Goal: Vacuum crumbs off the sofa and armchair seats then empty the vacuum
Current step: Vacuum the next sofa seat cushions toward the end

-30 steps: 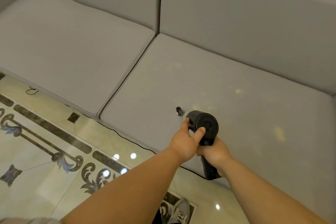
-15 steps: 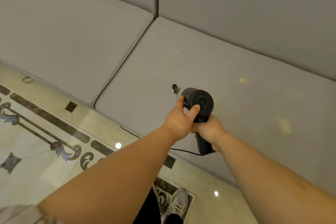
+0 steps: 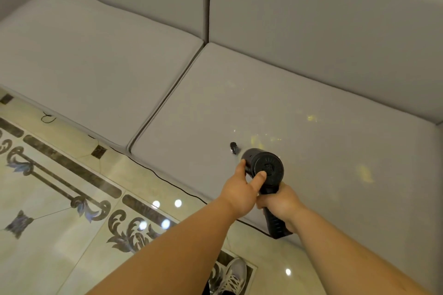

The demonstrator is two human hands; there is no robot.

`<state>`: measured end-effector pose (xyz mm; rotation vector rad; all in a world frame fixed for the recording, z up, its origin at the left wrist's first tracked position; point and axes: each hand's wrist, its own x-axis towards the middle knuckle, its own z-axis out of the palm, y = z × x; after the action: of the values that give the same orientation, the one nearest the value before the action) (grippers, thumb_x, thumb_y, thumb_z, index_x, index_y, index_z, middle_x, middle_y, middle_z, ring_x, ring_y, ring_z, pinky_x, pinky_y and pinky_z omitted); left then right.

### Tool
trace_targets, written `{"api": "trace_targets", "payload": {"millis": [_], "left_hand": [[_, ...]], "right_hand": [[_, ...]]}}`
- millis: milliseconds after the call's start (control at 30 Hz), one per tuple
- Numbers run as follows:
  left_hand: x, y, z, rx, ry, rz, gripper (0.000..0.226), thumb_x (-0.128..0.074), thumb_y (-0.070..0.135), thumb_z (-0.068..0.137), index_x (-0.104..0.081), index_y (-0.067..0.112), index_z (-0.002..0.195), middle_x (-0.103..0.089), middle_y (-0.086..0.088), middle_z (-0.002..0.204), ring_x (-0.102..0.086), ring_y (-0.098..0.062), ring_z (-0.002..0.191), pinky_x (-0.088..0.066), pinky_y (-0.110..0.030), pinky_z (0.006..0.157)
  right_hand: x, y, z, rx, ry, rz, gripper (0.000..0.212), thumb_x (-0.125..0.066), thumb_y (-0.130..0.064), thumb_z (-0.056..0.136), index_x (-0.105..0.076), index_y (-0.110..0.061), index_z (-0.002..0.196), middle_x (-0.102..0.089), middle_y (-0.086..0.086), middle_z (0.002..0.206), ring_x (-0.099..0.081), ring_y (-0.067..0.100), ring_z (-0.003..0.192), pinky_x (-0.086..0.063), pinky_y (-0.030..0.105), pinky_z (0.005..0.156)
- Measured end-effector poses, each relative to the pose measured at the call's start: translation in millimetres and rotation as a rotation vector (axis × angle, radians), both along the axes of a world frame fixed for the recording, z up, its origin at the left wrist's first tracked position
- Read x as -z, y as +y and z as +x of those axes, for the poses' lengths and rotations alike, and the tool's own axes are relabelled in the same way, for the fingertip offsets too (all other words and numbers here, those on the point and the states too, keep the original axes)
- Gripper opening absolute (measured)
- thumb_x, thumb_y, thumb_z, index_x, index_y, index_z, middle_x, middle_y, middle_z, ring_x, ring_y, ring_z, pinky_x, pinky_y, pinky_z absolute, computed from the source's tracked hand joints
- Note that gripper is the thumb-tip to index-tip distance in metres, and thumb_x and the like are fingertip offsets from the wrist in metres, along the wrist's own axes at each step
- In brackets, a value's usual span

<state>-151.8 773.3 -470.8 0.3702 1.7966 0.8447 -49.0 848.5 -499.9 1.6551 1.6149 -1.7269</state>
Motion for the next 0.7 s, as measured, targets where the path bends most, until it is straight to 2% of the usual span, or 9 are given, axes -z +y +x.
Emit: {"api": "trace_targets", "payload": {"millis": [200,433,700], "left_hand": [[-16.1,-1.3,-6.1,-0.013,0.013,0.004,0.071,-0.048,0.050,0.093,-0.014,0.025,0.151,-0.046,-0.003,0.143,-0.049,-0.026,0.125,-0.037,-0.043,0.108],[-25.4,15.5,-26.4,-0.012,0.044,0.065,0.073,-0.047,0.050,0.093,-0.010,0.030,0.152,-0.041,-0.001,0.147,-0.052,-0.026,0.122,-0.041,-0.040,0.104],[7.0,41.0,-51.0,0.024,0.021,0.017,0.072,-0.048,0.047,0.093,-0.012,0.026,0.152,-0.042,-0.004,0.146,-0.051,-0.028,0.122,-0.041,-0.039,0.103]], "right_hand": [[-20.2,-1.3,-4.3,-0.010,0.015,0.019,0.038,-0.072,-0.002,0.067,-0.060,-0.015,0.100,-0.065,0.010,0.086,-0.061,0.028,0.076,-0.047,0.032,0.063],[-28.0,9.7,-26.0,0.064,0.113,0.068,0.042,-0.071,-0.002,0.072,-0.059,-0.017,0.110,-0.067,0.012,0.096,-0.063,0.031,0.087,-0.053,0.045,0.082],[5.5,30.2,-48.3,0.099,0.070,0.001,0.043,-0.069,0.001,0.071,-0.060,-0.010,0.111,-0.067,0.016,0.094,-0.060,0.032,0.082,-0.052,0.043,0.076]]}}
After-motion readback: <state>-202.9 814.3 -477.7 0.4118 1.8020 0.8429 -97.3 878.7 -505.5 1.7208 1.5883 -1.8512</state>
